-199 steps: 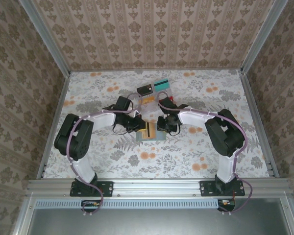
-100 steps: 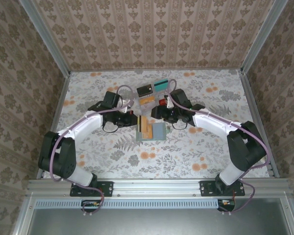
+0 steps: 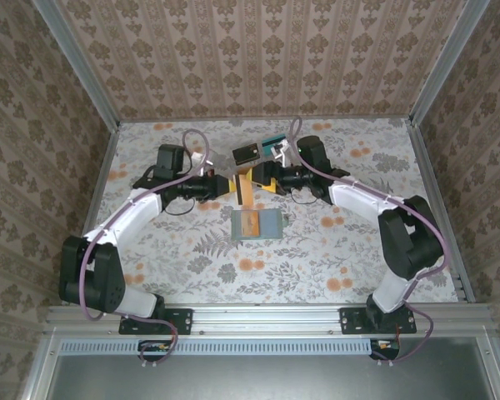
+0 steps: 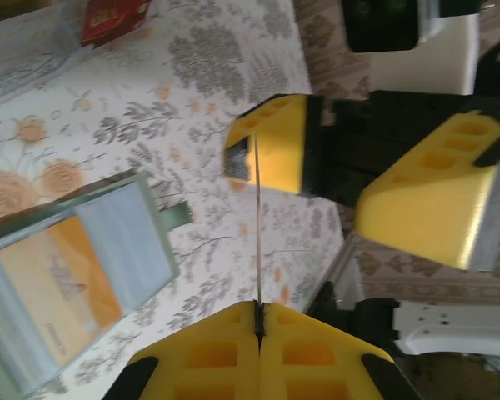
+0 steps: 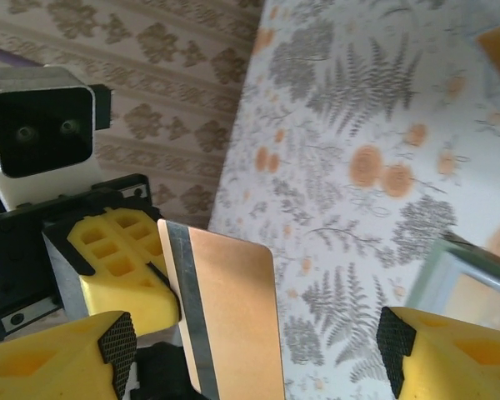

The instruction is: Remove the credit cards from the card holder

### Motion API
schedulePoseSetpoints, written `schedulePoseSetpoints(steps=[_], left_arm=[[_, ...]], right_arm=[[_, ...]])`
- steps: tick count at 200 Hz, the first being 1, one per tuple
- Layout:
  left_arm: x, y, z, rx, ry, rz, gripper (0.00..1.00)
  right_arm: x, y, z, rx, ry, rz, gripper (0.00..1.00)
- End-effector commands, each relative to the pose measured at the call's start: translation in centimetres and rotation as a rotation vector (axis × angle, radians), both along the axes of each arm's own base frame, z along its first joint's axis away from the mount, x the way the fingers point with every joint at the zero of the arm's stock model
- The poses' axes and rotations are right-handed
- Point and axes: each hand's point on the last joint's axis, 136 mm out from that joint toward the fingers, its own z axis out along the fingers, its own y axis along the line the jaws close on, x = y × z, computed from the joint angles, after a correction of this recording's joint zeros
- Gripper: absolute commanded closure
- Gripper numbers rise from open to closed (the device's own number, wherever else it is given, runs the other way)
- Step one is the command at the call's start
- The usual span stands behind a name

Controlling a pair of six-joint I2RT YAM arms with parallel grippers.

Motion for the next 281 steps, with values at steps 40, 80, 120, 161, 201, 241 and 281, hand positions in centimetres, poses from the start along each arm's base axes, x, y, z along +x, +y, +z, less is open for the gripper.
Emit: schedulePoseSetpoints(steps=[40,80,120,161,201,241,281], left_arm=[[-0.5,-0.3,4.0,-0.150,-0.026,-0.052,1.00],[-0.1,0.0,4.5,-0.161,-0.027,-0.015,1.00],[1.7,1.3,4.1,-0.155,0.004,0.201,0.65],[2.2,1.2,5.7,-0.251,-0.027,0.300,0.40],[2.2,0.5,6.4,-0.280,-0.039,0.325,0.42],[2.3,0.7,6.9,-0.337,-0.049,0.353,0.61],[2.0,0.9,7.3,-0.356,-0.065,0.359,0.85]], right_arm=[[0.6,1.9,4.4,0.210,-0.022,0.092,0.54],[0.8,1.7,6.3,0.288,-0.043,0.066,0.90],[1.2,1.1,8.0,0.327,-0.045,-0.022,0.99],[1.7,2.0,8.5,0.360,-0.010,-0.122,0.99],[2.2,2.8,9.1,0.423,0.021,-0.156,0.99],[2.5,2.8,8.8,0.432,0.046,-0.174,0.99],[2.6,2.7,8.5,0.430,0.052,-0.186,0.99]])
